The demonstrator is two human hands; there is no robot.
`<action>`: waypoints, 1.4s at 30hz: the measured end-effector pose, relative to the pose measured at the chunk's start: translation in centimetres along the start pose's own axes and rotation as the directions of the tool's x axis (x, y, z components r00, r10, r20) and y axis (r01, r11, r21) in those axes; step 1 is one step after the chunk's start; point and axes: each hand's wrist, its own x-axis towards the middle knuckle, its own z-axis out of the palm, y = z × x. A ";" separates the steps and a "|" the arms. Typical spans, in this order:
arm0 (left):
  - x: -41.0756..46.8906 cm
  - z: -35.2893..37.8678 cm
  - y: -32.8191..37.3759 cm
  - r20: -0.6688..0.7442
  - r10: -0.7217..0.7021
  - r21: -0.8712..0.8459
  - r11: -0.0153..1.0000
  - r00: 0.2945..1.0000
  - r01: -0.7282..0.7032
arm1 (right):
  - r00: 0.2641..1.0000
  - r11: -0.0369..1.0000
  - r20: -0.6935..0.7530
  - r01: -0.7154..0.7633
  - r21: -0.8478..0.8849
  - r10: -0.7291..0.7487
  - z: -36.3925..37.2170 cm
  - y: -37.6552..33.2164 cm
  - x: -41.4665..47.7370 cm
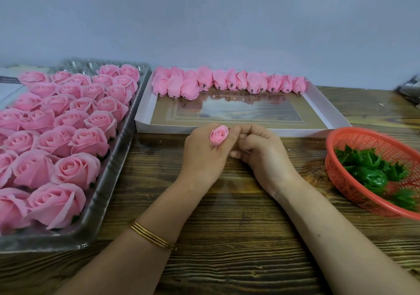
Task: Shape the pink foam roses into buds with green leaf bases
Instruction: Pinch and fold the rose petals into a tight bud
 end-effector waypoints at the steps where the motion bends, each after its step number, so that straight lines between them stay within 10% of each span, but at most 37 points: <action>1: 0.1 0.0 0.0 -0.013 -0.019 -0.043 0.999 1.000 0.019 | 1.000 0.999 0.017 0.017 -0.035 -0.017 0.0 0.0 -0.1; 12: -0.1 0.8 1.0 0.055 -0.257 -0.542 0.804 0.965 0.245 | 0.965 0.878 0.150 0.260 -0.402 -0.217 1.1 0.6 -0.8; 42: 0.5 -0.2 0.8 0.252 -0.248 -0.576 0.738 0.935 0.351 | 0.977 0.964 0.198 0.124 -0.235 -0.077 0.7 -0.2 -1.1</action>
